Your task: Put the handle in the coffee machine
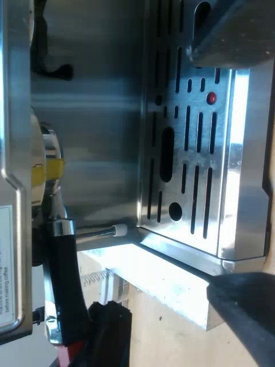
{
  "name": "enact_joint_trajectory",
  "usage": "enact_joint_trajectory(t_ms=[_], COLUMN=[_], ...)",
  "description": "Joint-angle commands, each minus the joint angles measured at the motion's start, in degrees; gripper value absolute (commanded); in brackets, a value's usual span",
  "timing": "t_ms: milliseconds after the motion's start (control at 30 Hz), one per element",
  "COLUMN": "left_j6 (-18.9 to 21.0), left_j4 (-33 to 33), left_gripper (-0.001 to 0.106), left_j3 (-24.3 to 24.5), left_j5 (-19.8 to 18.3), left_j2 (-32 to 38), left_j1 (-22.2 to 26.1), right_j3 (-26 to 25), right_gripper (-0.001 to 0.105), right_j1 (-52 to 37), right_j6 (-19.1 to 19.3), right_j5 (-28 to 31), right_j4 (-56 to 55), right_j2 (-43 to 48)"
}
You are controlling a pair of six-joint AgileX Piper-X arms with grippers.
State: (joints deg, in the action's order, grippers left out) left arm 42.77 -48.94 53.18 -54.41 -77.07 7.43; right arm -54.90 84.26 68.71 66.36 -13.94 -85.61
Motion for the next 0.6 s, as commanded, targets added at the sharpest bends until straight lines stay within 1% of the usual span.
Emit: enact_joint_trajectory(t_ms=[33, 167, 233, 267, 300, 333, 367, 500, 567, 600], left_j6=[-0.65, -0.65, -0.65, -0.65, -0.65, -0.65, -0.65, -0.65, -0.65, -0.65], left_j4=[-0.10, -0.10, -0.10, -0.10, -0.10, -0.10, -0.10, -0.21, -0.21, -0.21], left_gripper=[0.001, 0.001, 0.001, 0.001, 0.001, 0.001, 0.001, 0.001, 0.001, 0.001], left_j3=[1.21, 1.21, 1.21, 1.21, 1.21, 1.21, 1.21, 1.21, 1.21, 1.21], left_j5=[-7.48, -7.48, -7.48, -7.48, -7.48, -7.48, -7.48, -7.48, -7.48, -7.48], left_j2=[0.90, 0.90, 0.90, 0.90, 0.90, 0.90, 0.90, 0.90, 0.90, 0.90], left_j1=[-0.08, -0.08, -0.08, -0.08, -0.08, -0.08, -0.08, -0.08, -0.08, -0.08], right_j3=[-0.08, -0.08, -0.08, -0.08, -0.08, 0.05, 0.11, 0.53, 0.52, 0.52], right_gripper=[0.073, 0.073, 0.071, 0.067, 0.066, 0.050, 0.047, 0.046, 0.046, 0.046], right_j1=[-0.08, -0.08, -0.39, -0.80, -0.86, -3.29, -4.41, -7.35, -8.33, -8.85], right_j6=[0.96, 0.96, 0.96, 0.96, 0.96, 0.96, 0.96, 0.96, 1.10, 2.19], right_j5=[0.73, 0.73, 0.73, 0.43, 0.34, -1.08, -1.05, -1.36, -2.71, -3.75], right_j4=[0.34, 0.34, 0.34, 0.34, 0.34, 0.45, 0.56, 1.93, 3.21, 4.91], right_j2=[0.38, 0.38, 0.38, 0.38, 0.38, 0.21, 0.14, -0.74, -1.66, -2.46])
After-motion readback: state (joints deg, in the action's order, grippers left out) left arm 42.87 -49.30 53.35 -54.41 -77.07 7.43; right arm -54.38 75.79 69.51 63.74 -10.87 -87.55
